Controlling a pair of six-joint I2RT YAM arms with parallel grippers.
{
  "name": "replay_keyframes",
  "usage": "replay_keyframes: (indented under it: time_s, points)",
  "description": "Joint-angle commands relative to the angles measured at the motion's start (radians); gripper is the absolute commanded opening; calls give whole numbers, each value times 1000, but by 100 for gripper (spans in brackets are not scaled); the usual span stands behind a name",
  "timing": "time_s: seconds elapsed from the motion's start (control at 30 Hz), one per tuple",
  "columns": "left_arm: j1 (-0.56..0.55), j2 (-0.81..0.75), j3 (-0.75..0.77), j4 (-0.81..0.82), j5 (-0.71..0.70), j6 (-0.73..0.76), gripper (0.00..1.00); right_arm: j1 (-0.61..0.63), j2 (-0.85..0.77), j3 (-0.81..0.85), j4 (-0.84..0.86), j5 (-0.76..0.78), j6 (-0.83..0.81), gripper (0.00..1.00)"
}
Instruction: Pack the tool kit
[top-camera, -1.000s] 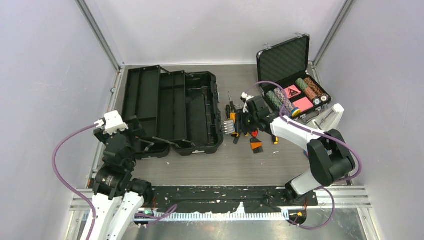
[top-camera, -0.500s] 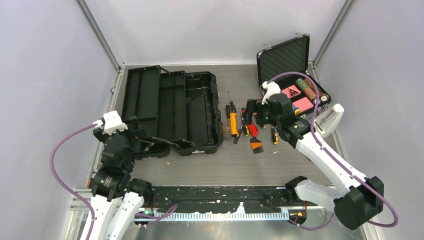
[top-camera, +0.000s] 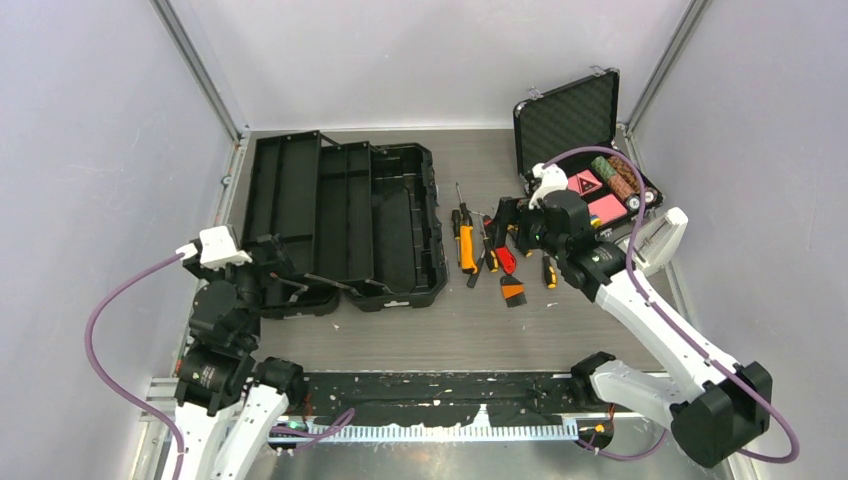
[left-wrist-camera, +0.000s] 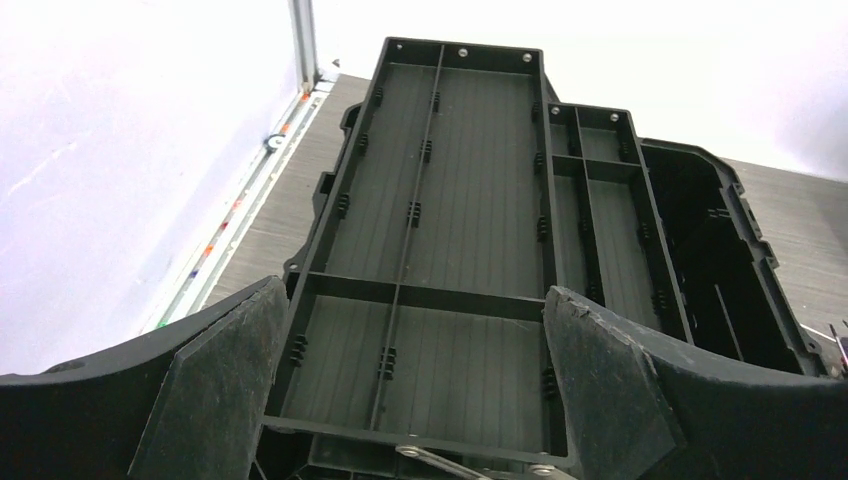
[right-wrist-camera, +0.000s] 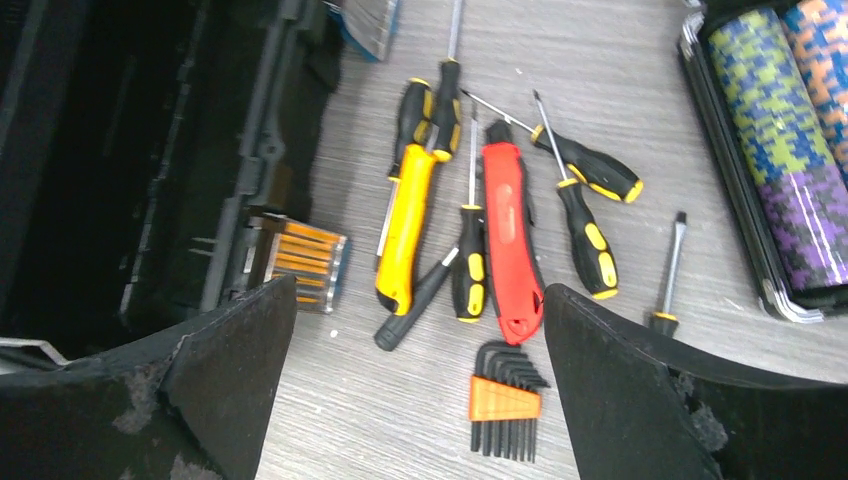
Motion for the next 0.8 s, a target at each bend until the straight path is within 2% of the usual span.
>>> replay_keyframes:
  time_s: [0.0,0.07,0.17,0.27,0.4,0.57,0.77]
  points:
    - [5,-32,-45,75,45,6,100,-15,89,46,-73,98,47,99]
    - [5,-60,-71,80,29,14,100,-20,150,68,-104,101,55,97]
    - [5,-110,-90,84,-13,13,100,-23,248,97,-106,85,66,86]
    - [5,-152,-102,98,-41,-2,100,-22,367,139,-100,74,70,68]
    - [5,-181,-113,94,-65,-6,100,-21,507,223,-87,67,72,51]
    - [5,-193,-115,96,-59,-14,100,-20,685,339,-82,59,90,42]
    - [5,-193,-117,99,-59,-15,100,-15,775,375,-90,39,110,38]
